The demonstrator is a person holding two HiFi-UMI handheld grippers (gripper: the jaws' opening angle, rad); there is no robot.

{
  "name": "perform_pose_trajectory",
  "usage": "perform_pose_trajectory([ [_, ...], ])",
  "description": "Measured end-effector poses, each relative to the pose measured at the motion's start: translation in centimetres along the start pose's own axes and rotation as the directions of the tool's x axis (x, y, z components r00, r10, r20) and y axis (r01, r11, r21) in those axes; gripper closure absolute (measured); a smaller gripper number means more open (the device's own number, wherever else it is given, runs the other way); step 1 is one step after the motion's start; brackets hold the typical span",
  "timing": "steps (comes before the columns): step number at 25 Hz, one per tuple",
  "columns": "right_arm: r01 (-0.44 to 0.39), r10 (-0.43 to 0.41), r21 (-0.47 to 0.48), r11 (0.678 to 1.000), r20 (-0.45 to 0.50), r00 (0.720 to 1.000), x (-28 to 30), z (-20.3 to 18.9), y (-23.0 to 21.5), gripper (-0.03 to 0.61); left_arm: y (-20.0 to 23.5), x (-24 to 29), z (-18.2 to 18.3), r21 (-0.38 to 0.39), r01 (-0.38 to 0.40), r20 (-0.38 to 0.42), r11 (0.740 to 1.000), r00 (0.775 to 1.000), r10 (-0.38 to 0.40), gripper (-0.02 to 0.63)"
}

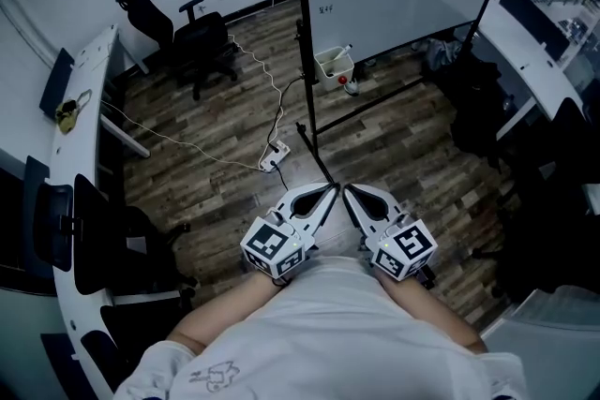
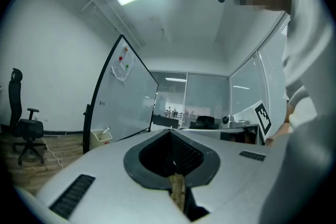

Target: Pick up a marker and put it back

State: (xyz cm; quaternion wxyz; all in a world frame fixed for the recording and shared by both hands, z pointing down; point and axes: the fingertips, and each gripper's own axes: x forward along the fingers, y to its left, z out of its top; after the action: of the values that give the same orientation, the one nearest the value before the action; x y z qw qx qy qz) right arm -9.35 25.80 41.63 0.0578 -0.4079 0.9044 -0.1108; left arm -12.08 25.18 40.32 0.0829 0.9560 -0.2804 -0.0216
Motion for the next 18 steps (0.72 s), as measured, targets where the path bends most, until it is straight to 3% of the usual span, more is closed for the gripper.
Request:
perform_pose_trajectory([
  [5, 0.01, -0.01, 0.019, 1.0, -0.019, 1.0, 1.7, -0.6, -0.3, 0.568, 1.8, -0.3, -0.2, -0.022, 0.002, -0.001, 1.0, 1.0, -0.002, 0.609],
  [18, -0.076, 0.077, 0.011, 0.997, -0.058, 0.995, 5.4, -1.1, -1.5, 0.568, 5.7, 0.7, -0.3, -0.049, -0.07, 0.011, 0.996, 0.997, 0.071, 0.609],
])
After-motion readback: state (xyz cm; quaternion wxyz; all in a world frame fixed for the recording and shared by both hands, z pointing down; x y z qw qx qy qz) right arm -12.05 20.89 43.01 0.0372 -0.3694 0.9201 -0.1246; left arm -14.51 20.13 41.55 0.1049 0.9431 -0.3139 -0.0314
